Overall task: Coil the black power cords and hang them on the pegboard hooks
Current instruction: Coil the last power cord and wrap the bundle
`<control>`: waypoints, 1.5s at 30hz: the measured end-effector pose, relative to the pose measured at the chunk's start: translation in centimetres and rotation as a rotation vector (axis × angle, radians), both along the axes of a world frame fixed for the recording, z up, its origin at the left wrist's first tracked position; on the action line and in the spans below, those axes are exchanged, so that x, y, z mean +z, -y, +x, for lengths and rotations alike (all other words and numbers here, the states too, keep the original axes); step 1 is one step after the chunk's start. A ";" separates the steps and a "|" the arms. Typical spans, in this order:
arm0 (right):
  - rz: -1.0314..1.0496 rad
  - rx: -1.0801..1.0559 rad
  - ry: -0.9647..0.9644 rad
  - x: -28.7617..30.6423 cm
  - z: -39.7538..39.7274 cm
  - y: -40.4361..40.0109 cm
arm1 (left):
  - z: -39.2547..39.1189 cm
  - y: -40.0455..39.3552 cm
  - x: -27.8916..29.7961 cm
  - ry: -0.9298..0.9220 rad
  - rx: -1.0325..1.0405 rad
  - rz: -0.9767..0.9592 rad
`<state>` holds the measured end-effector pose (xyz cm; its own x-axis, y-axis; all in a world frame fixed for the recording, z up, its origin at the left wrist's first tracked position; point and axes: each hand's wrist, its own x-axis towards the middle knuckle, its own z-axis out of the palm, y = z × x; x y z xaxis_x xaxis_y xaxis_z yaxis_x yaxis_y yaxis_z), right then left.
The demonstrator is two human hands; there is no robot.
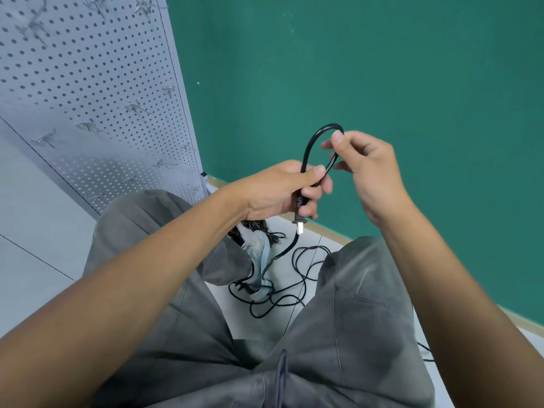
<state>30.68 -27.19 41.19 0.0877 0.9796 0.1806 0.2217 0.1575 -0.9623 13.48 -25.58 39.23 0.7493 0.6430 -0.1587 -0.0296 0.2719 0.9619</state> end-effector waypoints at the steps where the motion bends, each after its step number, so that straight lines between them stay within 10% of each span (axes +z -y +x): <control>1: -0.025 0.069 -0.129 0.1 -0.3 0.0 | 0.4 0.2 0.3 0.024 0.017 -0.013; 8: -0.141 0.298 -0.501 0.7 -2.2 0.8 | 0.8 1.0 0.1 0.087 0.006 -0.241; 22: -0.297 0.379 -0.638 -0.8 -3.7 1.2 | 0.5 1.8 0.6 0.445 0.184 -0.331; 28: -0.489 0.547 -0.317 -6.6 -5.8 4.2 | -1.5 -0.8 1.8 0.410 0.318 -0.199; 45: -0.089 0.349 0.277 -3.4 -3.9 6.8 | -8.0 -4.6 2.6 -0.102 0.800 0.166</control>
<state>26.75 -33.99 37.75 -0.2903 0.9547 0.0648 0.4205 0.1881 -0.8876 5.46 -20.99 41.88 0.0420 0.9975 -0.0575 -0.0642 0.0601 0.9961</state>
